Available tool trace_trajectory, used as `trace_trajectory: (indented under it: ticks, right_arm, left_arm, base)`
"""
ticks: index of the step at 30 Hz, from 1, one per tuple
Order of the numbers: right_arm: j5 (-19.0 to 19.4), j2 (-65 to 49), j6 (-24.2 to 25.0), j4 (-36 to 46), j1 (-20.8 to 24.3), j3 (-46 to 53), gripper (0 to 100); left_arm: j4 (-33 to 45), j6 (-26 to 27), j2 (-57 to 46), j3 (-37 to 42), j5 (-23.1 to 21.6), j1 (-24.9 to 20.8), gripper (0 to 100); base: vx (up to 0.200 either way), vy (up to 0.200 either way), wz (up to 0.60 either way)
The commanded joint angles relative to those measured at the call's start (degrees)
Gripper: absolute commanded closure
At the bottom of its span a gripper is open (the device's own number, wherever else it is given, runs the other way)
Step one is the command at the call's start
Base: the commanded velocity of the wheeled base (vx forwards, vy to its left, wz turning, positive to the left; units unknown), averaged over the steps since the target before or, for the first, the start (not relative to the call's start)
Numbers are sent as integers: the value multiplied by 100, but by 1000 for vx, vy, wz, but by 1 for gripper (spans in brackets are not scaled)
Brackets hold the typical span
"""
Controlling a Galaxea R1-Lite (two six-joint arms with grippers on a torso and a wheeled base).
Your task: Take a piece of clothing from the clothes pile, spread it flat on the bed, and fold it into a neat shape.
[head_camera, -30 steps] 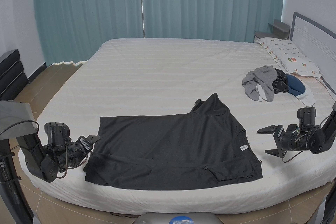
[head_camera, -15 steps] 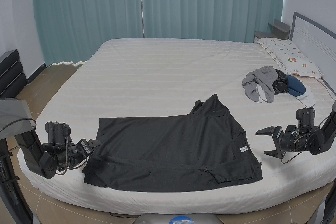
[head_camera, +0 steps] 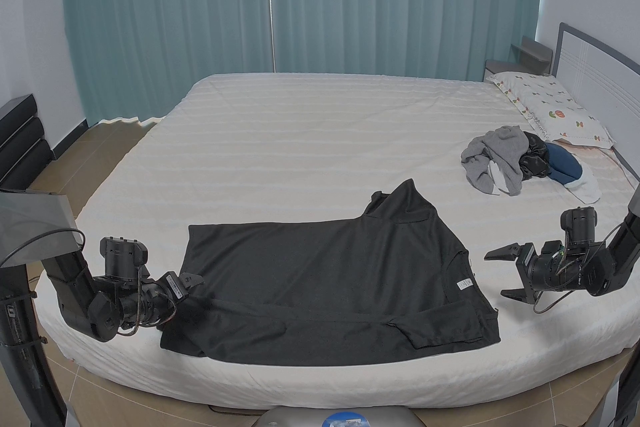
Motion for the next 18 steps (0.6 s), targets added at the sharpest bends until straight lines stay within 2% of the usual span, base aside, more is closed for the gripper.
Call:
trace_trajectory:
  ticks: [1, 11, 18]
  right_arm:
    - [-8, 12, -4, -5, 14, 5, 0]
    - [-17, -50, -223, 4, 22, 49, 0]
    - [-412, -85, -619, 4, 233, 111, 0]
  left_arm:
    - [-9, -2, 91, -3, 6, -3, 100]
    - [-9, -134, -181, 120, 6, 208, 100]
    - [0, -187, -586, 358, 6, 208, 100]
  base:
    - [0, 0, 0]
    - [0, 0, 0]
    - [0, 0, 0]
